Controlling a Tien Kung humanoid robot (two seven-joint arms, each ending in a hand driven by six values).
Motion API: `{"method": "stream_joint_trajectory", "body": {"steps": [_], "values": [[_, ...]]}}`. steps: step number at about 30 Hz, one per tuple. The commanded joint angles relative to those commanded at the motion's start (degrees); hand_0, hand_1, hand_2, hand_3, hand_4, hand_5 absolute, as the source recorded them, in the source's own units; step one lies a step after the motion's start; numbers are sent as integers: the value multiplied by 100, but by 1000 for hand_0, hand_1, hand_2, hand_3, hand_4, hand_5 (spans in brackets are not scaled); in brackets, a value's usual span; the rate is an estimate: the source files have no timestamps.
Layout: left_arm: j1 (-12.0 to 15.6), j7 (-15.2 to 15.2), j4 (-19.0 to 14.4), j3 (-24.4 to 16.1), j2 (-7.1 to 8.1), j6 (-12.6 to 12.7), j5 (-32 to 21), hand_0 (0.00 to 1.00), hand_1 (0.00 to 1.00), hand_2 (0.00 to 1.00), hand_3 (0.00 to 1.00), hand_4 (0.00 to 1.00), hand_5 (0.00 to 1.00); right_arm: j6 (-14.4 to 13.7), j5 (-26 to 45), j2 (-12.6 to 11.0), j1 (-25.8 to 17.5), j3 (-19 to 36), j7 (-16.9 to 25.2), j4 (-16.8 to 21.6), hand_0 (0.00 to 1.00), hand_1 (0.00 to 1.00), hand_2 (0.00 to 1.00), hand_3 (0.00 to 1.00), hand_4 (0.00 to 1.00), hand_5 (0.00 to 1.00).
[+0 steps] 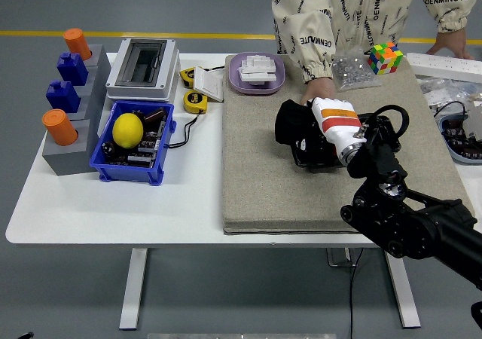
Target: Pick the rag up,wipe the panel,place it on the desk
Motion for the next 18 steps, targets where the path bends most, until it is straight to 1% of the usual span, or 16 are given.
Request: {"method": "stream_joint_trajectory", "body": {"steps": [12, 18], "values": [[-9, 2, -1, -16, -1, 1, 4, 611, 639, 655, 561, 626, 436, 1, 11, 227, 131, -304, -9, 110, 308, 430, 454, 487, 910, 140], [-15, 1, -2, -20, -3, 2, 2, 611, 640, 655, 562, 626, 436, 1, 20, 226, 132, -313, -7, 102, 306, 430, 454, 488, 909, 140]]}}
